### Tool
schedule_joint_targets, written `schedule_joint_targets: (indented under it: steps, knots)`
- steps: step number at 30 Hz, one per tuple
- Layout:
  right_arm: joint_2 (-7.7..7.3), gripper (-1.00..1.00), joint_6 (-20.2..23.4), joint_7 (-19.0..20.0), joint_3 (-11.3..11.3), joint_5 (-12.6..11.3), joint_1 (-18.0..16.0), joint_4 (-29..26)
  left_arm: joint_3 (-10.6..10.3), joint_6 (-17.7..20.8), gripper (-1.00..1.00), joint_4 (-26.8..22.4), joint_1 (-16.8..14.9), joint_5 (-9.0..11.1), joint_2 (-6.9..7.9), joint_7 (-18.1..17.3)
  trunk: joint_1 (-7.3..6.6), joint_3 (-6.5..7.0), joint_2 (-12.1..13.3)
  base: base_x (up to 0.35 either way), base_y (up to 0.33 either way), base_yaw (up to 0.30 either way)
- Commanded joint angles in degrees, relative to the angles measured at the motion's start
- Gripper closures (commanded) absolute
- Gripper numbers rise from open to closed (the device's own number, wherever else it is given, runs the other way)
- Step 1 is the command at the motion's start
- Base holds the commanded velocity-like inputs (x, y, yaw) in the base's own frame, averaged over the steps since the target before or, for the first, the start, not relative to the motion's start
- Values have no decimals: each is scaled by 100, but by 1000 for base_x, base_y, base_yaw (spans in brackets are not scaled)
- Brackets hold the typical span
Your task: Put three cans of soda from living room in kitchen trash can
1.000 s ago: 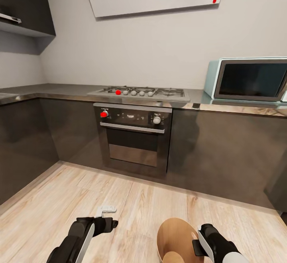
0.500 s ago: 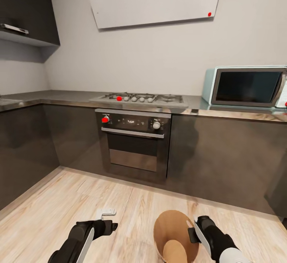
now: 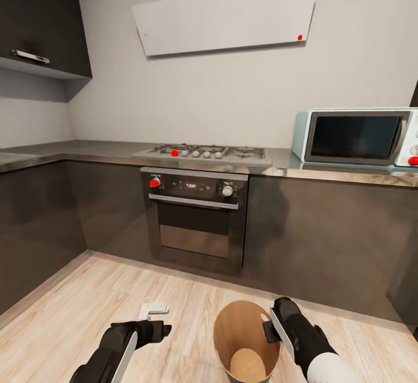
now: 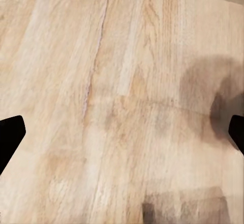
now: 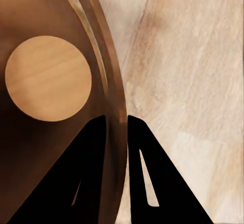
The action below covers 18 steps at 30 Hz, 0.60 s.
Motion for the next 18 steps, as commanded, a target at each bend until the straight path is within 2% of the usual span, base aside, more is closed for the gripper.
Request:
schedule_joint_targets:
  steps: [1,3,8,18]
  knots:
    - [29,100,54,36,39,-211,-8,-64,-1,-1,-100,0,0,0,0,-1,-23,19,41,0,0,0]
    - [77,100,242,33,206,-210,-17,-186,-1,-1,-100,-1,0,1,0,0,-67,55,122,0,0,0]
    - [116,100,417,31,437,-212,-101,-314,-1,-6,-100,5,-1,2,0,1,-177,145,322,0,0,0]
    - [119,100,712,37,516,-213,-297,-476,2,-9,-100,-1,-1,2,2,-3,-397,325,723,0,0,0]
